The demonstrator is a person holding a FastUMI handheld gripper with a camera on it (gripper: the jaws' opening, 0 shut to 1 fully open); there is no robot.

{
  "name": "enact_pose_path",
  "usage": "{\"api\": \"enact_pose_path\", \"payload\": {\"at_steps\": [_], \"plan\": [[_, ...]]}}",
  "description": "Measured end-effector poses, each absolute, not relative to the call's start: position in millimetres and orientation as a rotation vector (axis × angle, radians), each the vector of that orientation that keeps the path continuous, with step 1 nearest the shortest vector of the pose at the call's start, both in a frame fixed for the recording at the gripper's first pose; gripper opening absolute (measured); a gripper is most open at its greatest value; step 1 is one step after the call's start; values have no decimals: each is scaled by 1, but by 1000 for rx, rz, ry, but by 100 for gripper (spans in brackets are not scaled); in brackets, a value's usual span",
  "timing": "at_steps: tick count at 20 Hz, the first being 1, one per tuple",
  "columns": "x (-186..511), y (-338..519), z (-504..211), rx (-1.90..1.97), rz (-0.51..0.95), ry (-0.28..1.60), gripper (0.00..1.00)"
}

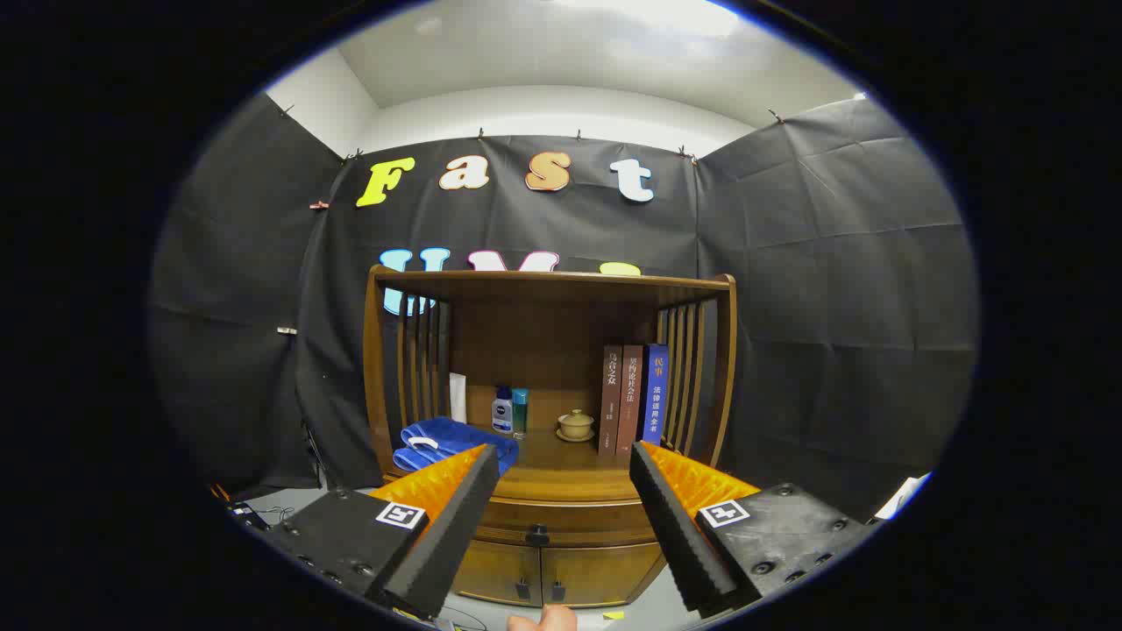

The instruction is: Pull open the drawer, take out the items inside it, and place them on the countertop above the cabinet.

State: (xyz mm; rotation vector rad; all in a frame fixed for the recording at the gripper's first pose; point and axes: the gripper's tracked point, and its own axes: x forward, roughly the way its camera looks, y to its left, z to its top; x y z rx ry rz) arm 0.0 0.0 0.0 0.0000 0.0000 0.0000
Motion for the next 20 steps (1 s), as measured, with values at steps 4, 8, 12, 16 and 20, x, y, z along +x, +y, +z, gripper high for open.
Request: {"api": "enact_pose_path", "payload": {"at_steps": [4,8,12,16,20], "plan": [[1,2,-1,29,16,-10,98],[2,3,-4,8,7,-2,98],[4,3,-6,-8,9,11,98],[3,4,-9,-25,22,17,98],[4,3,-8,-21,17,-2,98]]}}
